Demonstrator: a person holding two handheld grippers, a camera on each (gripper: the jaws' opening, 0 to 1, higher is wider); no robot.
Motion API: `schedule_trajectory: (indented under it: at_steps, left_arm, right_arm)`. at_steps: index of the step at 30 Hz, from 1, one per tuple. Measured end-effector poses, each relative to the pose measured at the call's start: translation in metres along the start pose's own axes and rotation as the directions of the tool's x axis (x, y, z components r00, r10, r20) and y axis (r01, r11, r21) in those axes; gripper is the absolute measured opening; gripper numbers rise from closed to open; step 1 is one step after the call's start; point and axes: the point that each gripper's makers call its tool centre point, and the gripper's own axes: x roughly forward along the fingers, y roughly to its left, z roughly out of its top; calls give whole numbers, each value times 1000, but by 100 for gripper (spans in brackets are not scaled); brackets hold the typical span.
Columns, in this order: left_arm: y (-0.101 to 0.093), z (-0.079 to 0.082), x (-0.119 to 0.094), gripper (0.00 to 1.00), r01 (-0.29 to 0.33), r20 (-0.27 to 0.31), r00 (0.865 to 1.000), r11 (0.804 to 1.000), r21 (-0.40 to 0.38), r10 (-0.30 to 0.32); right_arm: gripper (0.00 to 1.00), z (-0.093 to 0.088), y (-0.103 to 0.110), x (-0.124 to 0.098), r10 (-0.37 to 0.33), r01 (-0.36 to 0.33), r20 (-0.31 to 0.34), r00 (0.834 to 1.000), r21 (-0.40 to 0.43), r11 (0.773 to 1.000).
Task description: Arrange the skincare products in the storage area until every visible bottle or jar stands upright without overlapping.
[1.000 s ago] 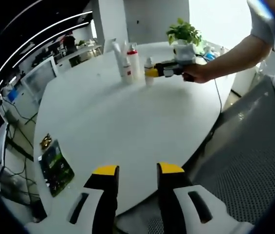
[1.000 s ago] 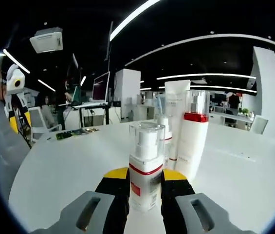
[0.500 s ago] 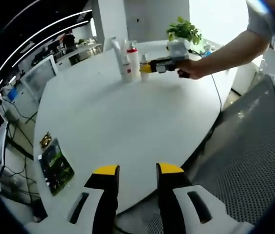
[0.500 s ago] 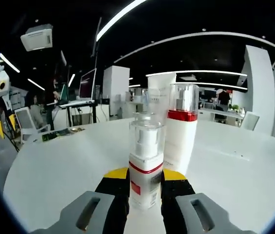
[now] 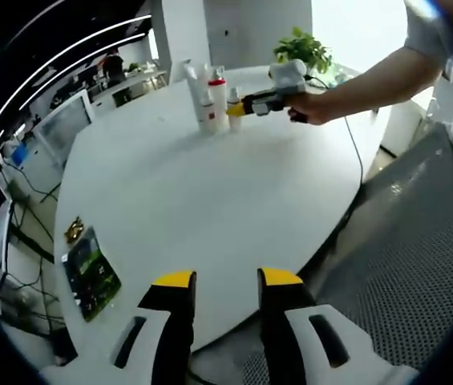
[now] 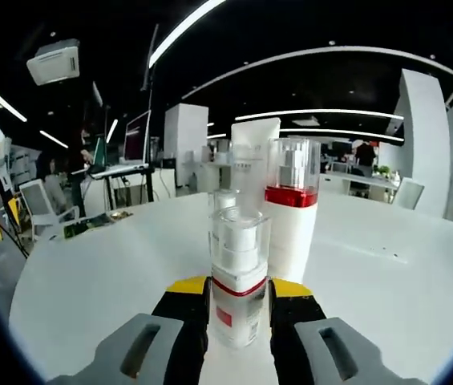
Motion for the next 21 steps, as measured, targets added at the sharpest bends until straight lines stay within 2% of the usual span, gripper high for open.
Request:
schedule_trajectory:
  at_steps: [2,13,21]
  left_arm:
    - [0,0,0,27,2,-2,1000,1000,0,-2]
    - [-1,0,0,26,2,1,1000,1000,9,-2]
    - [-1,-1,0,26,6,-4,1000,1000,8,-6]
  right_arm:
    - [34,-1,1,-1,2,-2,-8,1000,8,1000]
    - [21,-16,7,-25,2,-2,-56,998,0,1000]
    - [17,-15,-3,-22,-19,19,-69,997,4,1000]
